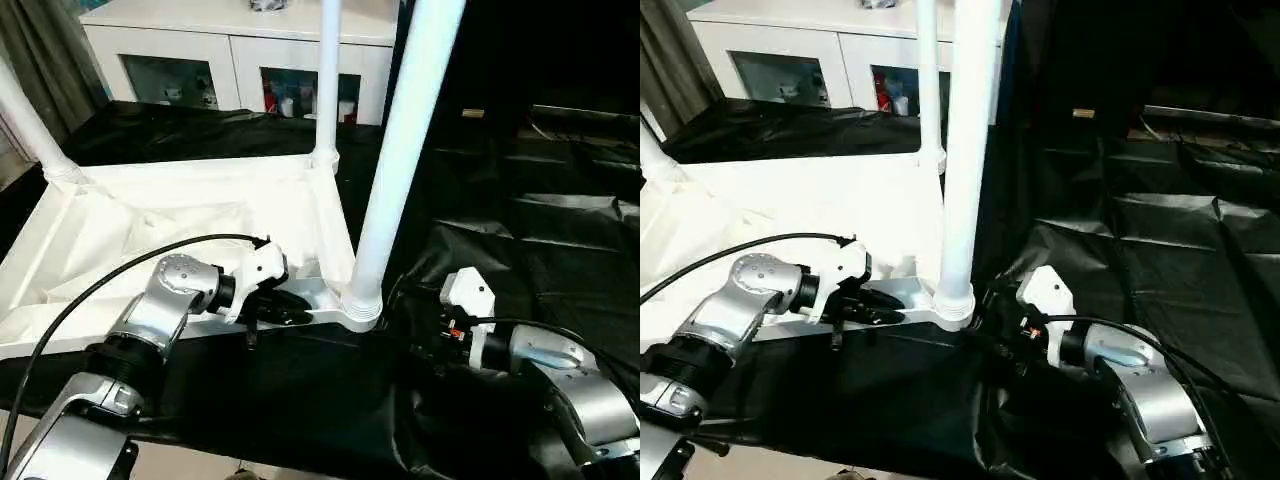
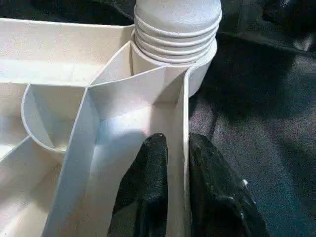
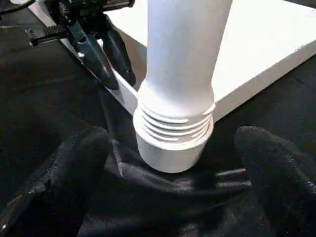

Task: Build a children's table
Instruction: Rotate leg to tighten

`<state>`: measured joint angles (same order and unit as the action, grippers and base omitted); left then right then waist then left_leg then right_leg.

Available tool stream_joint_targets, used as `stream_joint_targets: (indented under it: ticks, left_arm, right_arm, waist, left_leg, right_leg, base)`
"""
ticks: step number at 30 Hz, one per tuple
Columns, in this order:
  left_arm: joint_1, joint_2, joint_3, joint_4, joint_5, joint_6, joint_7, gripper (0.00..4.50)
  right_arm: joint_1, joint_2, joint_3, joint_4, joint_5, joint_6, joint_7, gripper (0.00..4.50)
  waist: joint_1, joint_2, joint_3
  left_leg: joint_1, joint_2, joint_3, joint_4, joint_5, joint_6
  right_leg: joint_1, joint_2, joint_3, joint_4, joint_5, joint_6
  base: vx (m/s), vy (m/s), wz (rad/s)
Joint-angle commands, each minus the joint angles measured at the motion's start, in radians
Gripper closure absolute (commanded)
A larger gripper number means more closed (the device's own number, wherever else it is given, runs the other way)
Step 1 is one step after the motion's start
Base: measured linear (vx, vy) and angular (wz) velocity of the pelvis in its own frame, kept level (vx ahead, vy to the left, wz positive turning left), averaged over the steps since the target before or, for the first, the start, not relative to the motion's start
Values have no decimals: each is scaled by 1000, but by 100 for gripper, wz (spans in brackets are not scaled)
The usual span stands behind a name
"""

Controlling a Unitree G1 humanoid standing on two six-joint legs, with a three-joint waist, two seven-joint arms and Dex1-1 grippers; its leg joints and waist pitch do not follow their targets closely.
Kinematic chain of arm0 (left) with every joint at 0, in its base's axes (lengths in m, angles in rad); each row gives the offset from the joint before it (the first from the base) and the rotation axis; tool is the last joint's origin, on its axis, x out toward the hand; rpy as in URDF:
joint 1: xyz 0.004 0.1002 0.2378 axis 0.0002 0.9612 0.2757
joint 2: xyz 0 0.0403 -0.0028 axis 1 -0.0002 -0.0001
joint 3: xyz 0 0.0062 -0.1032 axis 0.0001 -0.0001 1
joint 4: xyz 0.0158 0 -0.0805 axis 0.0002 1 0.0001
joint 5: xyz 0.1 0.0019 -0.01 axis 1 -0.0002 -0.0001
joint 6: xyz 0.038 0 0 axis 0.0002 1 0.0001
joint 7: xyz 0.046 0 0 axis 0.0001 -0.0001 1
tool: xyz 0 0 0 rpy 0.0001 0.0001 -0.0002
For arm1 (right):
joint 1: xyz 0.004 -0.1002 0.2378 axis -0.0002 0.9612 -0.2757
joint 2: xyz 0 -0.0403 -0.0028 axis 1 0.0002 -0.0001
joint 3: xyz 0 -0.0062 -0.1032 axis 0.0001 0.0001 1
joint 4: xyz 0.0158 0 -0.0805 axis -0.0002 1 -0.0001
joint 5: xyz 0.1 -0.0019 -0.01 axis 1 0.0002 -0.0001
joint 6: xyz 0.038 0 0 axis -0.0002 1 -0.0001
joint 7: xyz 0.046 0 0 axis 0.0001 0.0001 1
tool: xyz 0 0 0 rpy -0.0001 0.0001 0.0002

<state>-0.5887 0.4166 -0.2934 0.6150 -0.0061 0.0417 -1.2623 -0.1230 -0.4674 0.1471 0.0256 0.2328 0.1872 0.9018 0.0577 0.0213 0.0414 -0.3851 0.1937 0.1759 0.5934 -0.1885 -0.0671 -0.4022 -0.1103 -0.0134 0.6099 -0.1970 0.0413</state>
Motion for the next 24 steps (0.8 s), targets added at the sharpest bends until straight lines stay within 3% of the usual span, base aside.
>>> stream_joint_targets:
  ticks: [1,7,12,24]
  left_arm:
    - [9,23,-6,0,18,16,0,396]
    - [13,44,-22,-12,31,32,-14,447]
    - [21,47,-21,-29,23,40,-24,447]
    - [42,26,-53,-100,-3,67,-65,447]
  right_arm:
    - [-25,4,4,16,-5,-10,2,0]
    - [-41,16,14,30,-8,-15,3,0]
    - [-75,35,28,72,-21,-28,4,0]
    - [-160,86,63,182,-50,-54,1,0]
  waist:
    - [3,-15,-56]
    - [2,-17,-56]
    - [-1,-14,-57]
    - [5,-14,-62]
  left_leg:
    - [13,20,3,-77,-209,50]
    - [13,20,4,-76,-201,53]
    - [13,20,3,-76,-202,45]
    - [18,20,7,-67,-135,76]
  right_leg:
    - [41,-15,11,-68,-134,-242]
    - [41,-15,10,-66,-127,-248]
    - [41,-14,9,-65,-120,-257]
    - [43,-11,8,-51,-9,-290]
  base:
    - [0,0,0]
    - [0,0,0]
    - [0,0,0]
    - [0,0,0]
